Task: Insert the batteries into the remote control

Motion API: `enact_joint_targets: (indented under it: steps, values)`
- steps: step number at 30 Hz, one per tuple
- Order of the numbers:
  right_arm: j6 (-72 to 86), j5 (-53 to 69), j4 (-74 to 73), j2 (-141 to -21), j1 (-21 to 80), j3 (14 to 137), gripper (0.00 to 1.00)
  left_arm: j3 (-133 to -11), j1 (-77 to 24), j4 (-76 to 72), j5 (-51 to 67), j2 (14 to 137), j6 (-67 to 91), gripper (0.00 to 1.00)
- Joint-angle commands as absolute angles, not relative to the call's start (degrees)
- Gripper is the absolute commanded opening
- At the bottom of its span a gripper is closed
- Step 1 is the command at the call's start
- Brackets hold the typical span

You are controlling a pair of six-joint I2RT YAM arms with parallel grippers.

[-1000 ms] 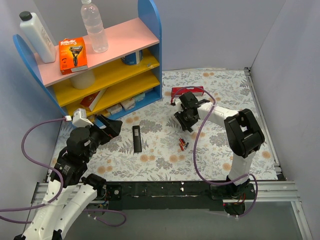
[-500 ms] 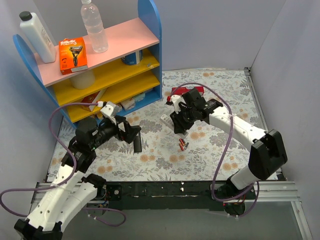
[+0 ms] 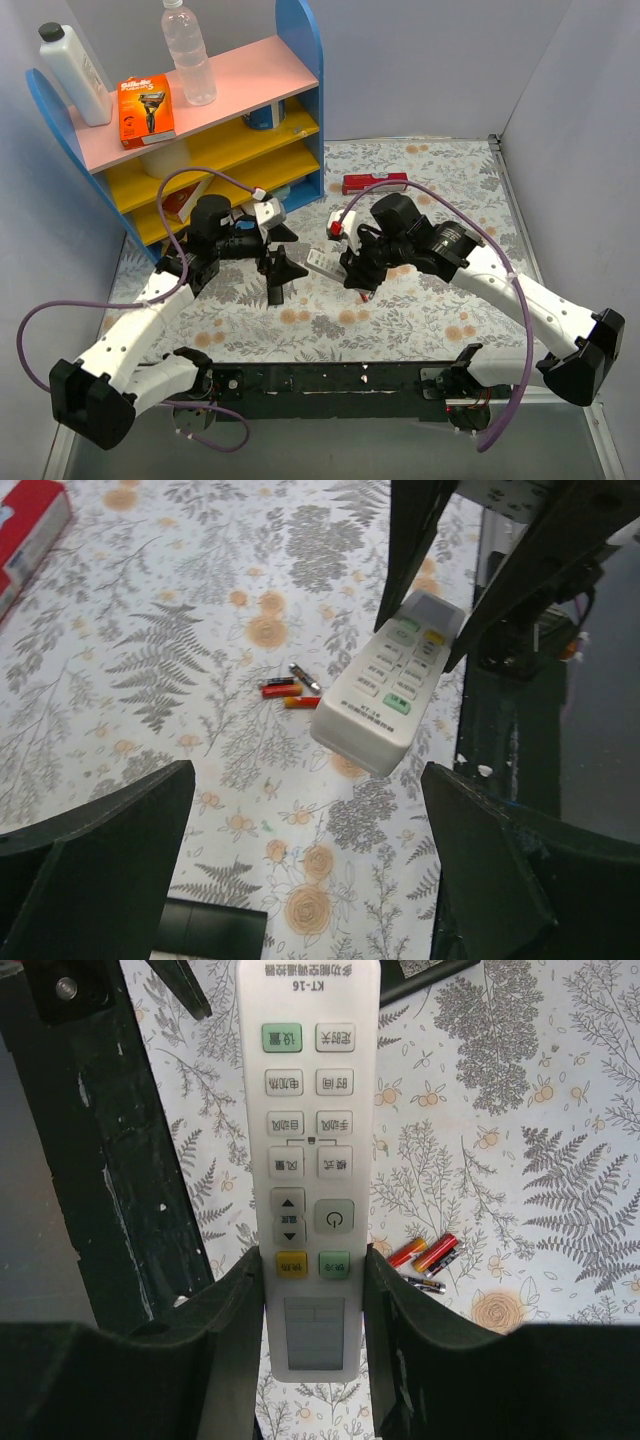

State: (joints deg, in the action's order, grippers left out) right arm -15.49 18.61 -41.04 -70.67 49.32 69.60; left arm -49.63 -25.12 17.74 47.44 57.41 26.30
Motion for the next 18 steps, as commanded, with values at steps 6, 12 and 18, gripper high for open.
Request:
enact_joint_targets:
  steps: [6, 12, 18]
  values:
    - [-17.8, 18.1, -44.9, -67.4, 51.4, 70.0, 0.01, -55.8, -29.8, 17.6, 60.8, 64.1, 29.5, 0.93]
    - [-19.0, 18.0, -45.3, -66.5, 51.4, 70.0, 0.01, -58.3, -34.3, 20.7, 59.9, 69.7, 29.3, 0.83]
    - [-20.7, 19.1, -45.8, -67.5, 51.4, 70.2, 0.01, -59.6, -35.2, 21.4, 60.0, 71.1, 28.5, 0.73]
